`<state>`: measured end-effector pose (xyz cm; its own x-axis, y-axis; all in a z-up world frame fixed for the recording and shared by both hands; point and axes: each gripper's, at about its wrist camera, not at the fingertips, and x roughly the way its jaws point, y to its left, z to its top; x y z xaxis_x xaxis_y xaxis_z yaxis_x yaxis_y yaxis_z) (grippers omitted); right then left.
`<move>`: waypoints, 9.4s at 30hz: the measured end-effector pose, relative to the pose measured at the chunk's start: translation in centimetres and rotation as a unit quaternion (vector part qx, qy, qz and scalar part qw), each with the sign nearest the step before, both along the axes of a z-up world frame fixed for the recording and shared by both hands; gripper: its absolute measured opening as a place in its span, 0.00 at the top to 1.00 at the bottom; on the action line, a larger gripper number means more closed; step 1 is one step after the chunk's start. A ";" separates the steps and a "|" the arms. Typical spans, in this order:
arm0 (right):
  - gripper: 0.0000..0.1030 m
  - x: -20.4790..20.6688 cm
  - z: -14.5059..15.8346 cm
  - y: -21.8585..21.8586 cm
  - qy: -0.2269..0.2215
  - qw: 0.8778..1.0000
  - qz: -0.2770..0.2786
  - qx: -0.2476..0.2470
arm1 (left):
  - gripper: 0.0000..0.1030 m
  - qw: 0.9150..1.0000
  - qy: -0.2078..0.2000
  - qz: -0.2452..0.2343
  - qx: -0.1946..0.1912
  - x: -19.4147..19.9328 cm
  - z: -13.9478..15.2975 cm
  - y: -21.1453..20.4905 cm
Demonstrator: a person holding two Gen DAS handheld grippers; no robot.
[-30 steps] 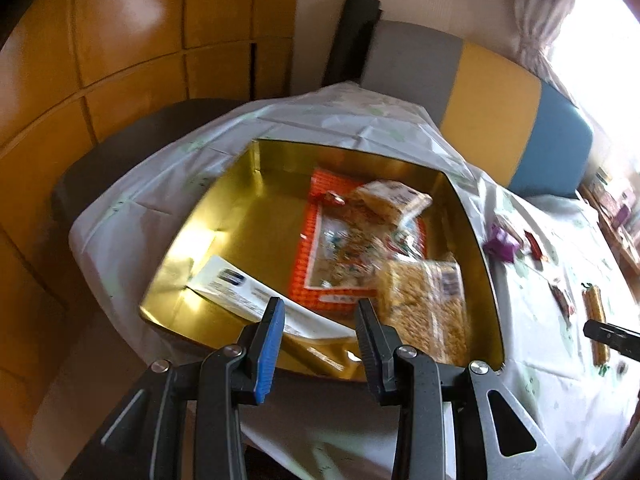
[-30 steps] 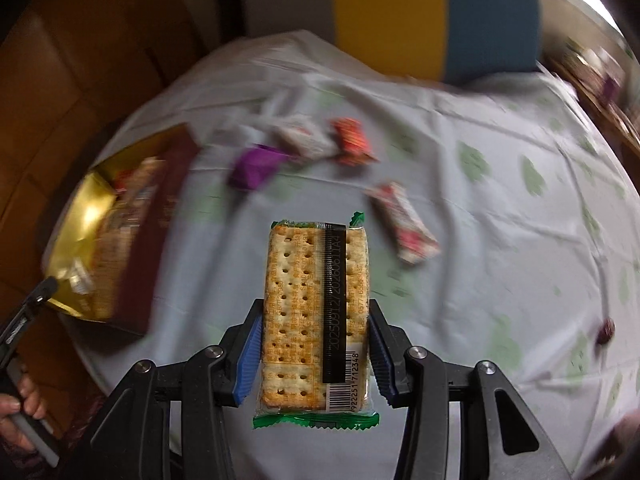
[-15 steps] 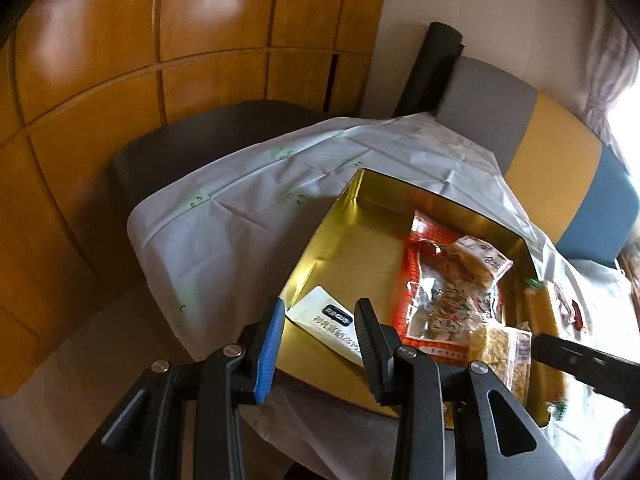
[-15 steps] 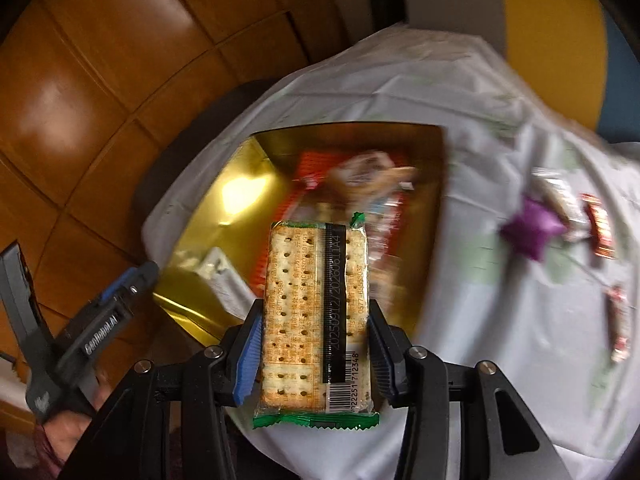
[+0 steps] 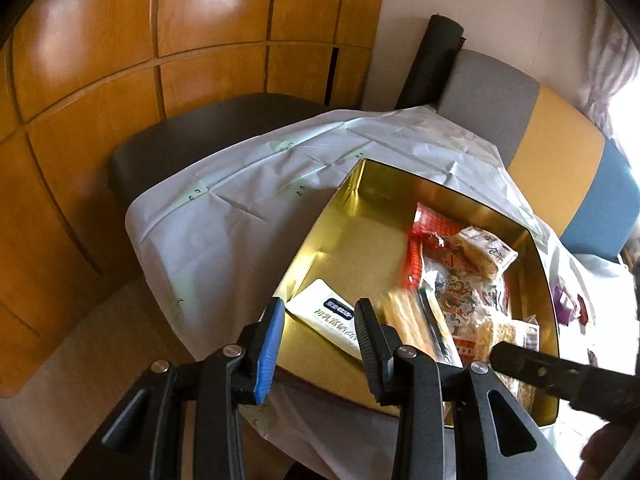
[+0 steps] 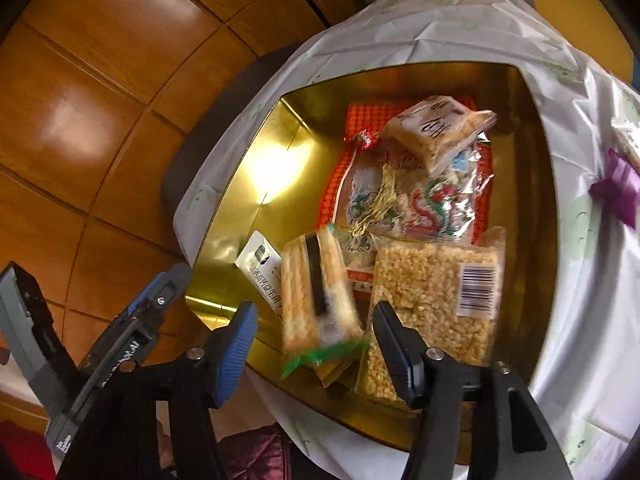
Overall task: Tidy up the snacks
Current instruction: 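Carry the cracker pack into the gold tin and release with the right gripper, then move the left gripper back over the table toward the purple candy, then grasp the purple candy with the left gripper and lift it, then grasp the red gold-printed candy with the right gripper while the left holds the purple candy, then carry the purple candy over the gold tin with the left gripper, then open the left gripper to drop the purple candy into the tin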
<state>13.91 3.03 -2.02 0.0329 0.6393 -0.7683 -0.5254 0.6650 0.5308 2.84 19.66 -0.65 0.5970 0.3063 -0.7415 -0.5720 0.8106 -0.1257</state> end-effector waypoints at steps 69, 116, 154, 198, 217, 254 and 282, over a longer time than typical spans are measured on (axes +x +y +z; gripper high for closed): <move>0.41 5.5 0.9 -36.8 -0.117 0.919 -0.311 -0.213 | 0.62 0.940 0.073 -0.334 0.010 13.9 1.2 -25.6; 0.41 5.5 1.5 -36.3 -0.126 0.926 -0.294 -0.198 | 0.54 0.893 0.086 -0.442 0.006 12.3 -5.3 -31.3; 0.49 15.5 -0.1 -26.8 -0.094 0.960 -0.213 -0.153 | 0.61 0.904 -0.056 -0.421 0.049 6.9 -7.3 -29.6; 0.78 4.9 -4.3 -35.8 -0.016 0.954 -0.197 -0.225 | 0.61 0.908 -0.005 -0.417 0.033 7.5 -6.5 -29.5; 0.77 2.8 -4.9 -32.5 -0.081 0.945 -0.156 -0.276 | 0.61 0.925 -0.055 -0.370 0.072 4.8 0.8 -26.3; 0.76 1.1 -4.9 -31.1 -0.117 0.938 -0.138 -0.296 | 0.60 0.980 -0.025 -0.192 0.036 4.6 2.1 -14.0; 0.76 0.9 -4.8 -30.7 -0.127 0.934 -0.132 -0.308 | 0.60 0.989 -0.008 -0.080 -0.123 9.4 1.6 -2.4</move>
